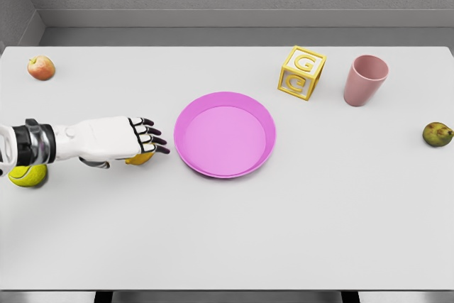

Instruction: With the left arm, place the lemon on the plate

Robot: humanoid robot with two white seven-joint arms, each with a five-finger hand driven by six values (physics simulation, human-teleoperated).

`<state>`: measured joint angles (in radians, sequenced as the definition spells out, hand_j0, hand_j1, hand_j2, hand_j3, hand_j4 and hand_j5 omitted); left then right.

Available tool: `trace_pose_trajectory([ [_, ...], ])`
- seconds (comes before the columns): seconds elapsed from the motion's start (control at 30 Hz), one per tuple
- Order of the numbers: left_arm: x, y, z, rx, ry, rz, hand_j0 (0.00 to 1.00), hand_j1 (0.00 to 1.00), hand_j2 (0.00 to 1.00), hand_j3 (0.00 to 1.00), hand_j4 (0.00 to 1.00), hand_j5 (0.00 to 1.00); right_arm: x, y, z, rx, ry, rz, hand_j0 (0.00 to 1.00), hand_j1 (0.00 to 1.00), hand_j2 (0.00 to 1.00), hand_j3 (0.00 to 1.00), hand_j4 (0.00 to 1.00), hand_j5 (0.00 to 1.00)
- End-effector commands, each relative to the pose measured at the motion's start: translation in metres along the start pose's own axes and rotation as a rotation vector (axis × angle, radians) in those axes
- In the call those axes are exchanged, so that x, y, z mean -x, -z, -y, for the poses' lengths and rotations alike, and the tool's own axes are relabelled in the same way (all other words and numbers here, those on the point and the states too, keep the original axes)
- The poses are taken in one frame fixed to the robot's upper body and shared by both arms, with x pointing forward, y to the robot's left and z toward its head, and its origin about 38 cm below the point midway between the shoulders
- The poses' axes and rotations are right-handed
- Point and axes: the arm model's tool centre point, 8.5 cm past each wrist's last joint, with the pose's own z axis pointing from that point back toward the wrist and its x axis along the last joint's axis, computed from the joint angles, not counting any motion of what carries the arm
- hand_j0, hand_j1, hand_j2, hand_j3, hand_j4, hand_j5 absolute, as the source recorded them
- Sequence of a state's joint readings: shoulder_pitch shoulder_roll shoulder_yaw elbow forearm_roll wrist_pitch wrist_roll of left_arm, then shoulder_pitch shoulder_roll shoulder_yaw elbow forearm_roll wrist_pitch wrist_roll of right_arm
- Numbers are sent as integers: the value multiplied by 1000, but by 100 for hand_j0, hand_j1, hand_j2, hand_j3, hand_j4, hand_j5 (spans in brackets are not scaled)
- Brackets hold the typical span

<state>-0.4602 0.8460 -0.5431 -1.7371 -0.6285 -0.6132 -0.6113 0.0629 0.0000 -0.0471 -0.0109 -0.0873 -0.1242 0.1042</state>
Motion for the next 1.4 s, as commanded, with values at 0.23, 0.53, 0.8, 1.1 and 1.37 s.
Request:
trace_pose_trajectory([
  [0.23,-1,9,4,13,11,-10,100,100,100,100,100,100,0,0,0,0,-1,0,100,100,100,100,100,100],
  [0.53,1,9,6,27,22,-22,100,100,100,100,100,100,0,0,0,0,-1,0,100,100,100,100,100,100],
  [0.8,0,10,12,49,33,-31,100,100,100,100,100,100,0,0,0,0,-1,1,100,100,100,100,100,100],
  [1.1,-4,15,16,67,35,-14,100,100,100,100,100,100,0,0,0,0,-1,0,100,100,100,100,100,100],
  [1.37,-1,12,14,69,42,-22,71,71,71,71,71,71,0,0,0,0,1,0,100,100,100,100,100,100],
])
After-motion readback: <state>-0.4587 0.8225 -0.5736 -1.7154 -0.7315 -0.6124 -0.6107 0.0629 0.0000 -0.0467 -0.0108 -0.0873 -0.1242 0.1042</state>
